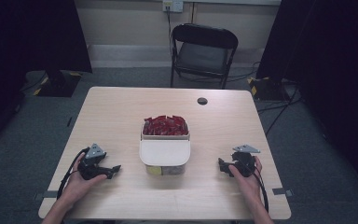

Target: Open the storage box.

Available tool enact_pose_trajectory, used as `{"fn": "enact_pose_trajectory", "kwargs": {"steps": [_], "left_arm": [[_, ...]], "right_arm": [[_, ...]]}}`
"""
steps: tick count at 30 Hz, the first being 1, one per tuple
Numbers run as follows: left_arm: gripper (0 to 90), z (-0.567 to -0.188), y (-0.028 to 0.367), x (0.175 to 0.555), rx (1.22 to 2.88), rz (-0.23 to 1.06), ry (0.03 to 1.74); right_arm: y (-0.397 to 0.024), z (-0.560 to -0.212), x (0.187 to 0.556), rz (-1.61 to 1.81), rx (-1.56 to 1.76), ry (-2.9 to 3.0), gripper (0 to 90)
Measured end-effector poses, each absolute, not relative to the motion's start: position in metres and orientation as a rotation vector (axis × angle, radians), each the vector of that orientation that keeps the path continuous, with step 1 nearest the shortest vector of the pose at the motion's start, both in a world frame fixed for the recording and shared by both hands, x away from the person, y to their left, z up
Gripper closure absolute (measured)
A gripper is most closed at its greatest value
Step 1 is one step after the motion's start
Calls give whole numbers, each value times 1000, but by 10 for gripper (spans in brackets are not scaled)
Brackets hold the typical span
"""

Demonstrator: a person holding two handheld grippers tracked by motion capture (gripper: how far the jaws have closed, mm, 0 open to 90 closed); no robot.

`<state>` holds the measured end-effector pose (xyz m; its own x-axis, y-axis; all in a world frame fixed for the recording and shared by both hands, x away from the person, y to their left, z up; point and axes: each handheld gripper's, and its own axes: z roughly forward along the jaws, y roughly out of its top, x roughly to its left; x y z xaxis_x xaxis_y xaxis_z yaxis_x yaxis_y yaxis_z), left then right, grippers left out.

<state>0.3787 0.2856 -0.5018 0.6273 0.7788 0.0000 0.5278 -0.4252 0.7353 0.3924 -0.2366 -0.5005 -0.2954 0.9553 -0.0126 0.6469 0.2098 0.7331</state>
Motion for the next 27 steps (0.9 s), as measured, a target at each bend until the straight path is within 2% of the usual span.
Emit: {"fn": "enact_pose_trajectory", "kwargs": {"steps": [27], "left_arm": [[141,-502,286,379,2127,446,1018]], "right_arm": [[-232,-493,388,923,1476,2066,147]]}}
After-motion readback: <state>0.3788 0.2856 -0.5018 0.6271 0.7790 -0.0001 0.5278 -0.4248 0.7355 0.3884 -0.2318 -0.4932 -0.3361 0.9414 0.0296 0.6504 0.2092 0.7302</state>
